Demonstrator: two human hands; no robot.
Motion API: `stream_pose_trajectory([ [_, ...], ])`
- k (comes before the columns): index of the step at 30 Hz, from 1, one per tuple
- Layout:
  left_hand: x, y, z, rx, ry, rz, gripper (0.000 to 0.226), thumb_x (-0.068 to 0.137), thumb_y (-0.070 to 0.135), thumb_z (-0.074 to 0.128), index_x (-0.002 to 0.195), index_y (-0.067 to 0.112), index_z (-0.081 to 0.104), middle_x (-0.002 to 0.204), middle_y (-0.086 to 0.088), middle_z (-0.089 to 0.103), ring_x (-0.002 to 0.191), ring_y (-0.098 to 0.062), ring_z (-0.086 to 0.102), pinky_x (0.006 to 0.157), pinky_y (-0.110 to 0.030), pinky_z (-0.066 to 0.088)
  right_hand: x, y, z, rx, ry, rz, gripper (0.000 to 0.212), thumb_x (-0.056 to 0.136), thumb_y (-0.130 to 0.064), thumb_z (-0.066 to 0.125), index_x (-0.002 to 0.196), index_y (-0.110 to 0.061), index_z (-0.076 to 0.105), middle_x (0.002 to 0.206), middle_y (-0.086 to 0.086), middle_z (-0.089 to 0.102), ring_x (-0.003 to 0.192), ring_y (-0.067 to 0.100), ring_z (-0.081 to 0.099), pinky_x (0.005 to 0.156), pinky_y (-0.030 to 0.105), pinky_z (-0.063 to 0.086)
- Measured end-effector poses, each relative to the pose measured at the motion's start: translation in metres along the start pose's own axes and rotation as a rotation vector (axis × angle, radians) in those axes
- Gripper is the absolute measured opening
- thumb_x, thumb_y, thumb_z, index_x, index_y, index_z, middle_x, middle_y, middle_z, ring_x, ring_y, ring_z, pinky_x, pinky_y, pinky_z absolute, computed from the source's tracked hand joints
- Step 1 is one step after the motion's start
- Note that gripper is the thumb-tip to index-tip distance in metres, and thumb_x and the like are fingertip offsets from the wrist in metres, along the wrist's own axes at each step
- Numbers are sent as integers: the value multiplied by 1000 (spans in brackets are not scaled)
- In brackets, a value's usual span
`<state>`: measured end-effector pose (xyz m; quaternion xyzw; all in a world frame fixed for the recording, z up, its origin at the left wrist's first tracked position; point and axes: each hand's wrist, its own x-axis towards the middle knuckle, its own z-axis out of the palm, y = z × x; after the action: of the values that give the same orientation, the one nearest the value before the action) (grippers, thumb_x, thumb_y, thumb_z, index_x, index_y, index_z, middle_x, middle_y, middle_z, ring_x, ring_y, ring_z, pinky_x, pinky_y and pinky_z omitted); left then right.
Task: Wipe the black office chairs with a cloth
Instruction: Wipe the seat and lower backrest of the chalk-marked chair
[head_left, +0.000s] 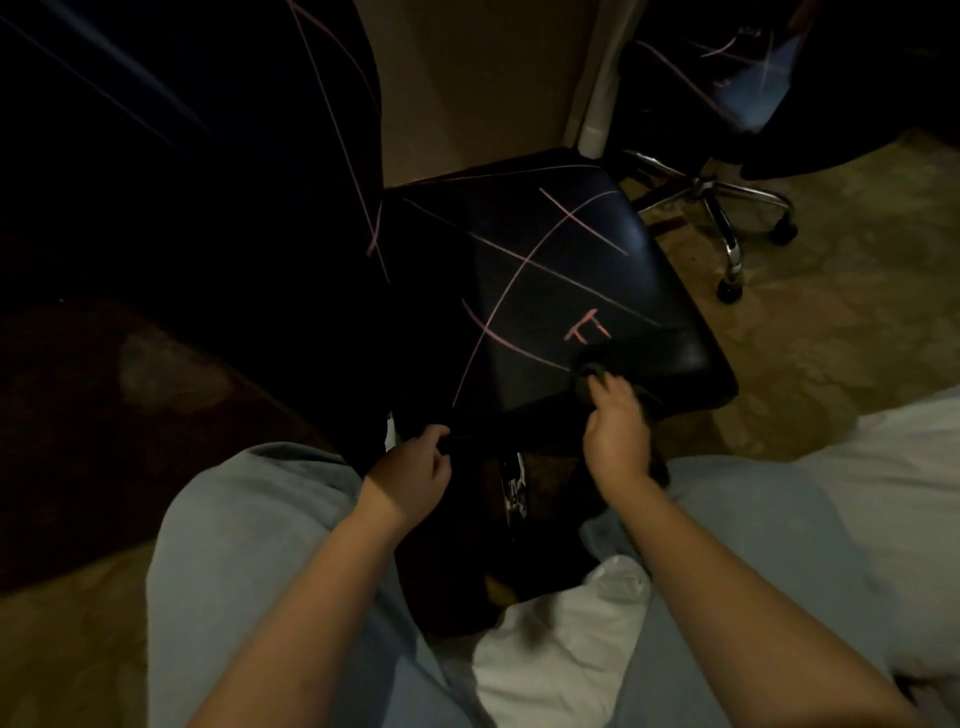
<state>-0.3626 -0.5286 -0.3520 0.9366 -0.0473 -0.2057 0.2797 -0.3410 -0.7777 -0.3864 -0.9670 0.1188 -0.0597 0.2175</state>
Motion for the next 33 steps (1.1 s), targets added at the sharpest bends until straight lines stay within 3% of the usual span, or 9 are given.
stream_pose_trajectory([
  [4, 0, 2, -1, 20, -1, -5, 41, 101, 23, 43, 141, 17, 38, 75, 6, 55, 56, -4, 44, 47, -19, 26, -21, -54, 26, 20, -120, -194, 58, 88, 8, 43, 144, -8, 42, 154, 12, 33, 145, 28, 25, 118, 34, 13],
  [7, 2, 1, -1, 56, 20, -23, 41, 100, 24, 44, 141, 17, 39, 92, 0, 63, 71, -14, 54, 57, -25, 31, -27, -72, 33, -87, -240, -307, 60, 97, -1, 38, 153, -13, 20, 161, 7, 12, 149, 22, 4, 119, 34, -1],
  [12, 0, 1, -1, 23, 14, -7, 40, 101, 22, 43, 140, 17, 39, 72, 7, 53, 56, -3, 43, 47, -19, 26, -7, -37, 20, -145, -234, -395, 58, 95, -2, 38, 151, -14, 28, 159, 6, 23, 147, 20, 17, 119, 37, 12],
  [16, 3, 1, 0, -17, 26, 8, 40, 100, 22, 44, 140, 15, 40, 75, 7, 54, 59, -2, 46, 49, -16, 27, 19, -2, -1, -93, -172, -242, 54, 93, 2, 40, 146, -12, 40, 152, 12, 36, 141, 26, 32, 115, 38, 27],
  [24, 4, 1, 0, -5, 14, 31, 41, 101, 23, 43, 141, 16, 38, 76, 6, 55, 60, -3, 45, 53, -23, 31, 46, -2, -6, -108, -98, 96, 55, 93, 0, 37, 146, -10, 37, 156, 11, 28, 144, 28, 23, 117, 44, 22],
  [30, 5, 1, -1, -12, 38, 28, 42, 100, 24, 44, 141, 17, 40, 90, 0, 63, 74, -13, 54, 63, -26, 37, 22, -63, 18, -149, -190, -95, 54, 98, -21, 40, 150, -16, 28, 160, 5, 17, 148, 23, 13, 119, 43, 9],
  [33, 5, -1, -2, 8, 36, 13, 41, 100, 24, 43, 141, 17, 39, 96, -3, 64, 77, -17, 57, 62, -26, 34, 17, -89, 31, -131, -346, -287, 53, 100, -16, 38, 151, -15, 25, 162, 2, 11, 149, 20, 5, 119, 40, 3],
])
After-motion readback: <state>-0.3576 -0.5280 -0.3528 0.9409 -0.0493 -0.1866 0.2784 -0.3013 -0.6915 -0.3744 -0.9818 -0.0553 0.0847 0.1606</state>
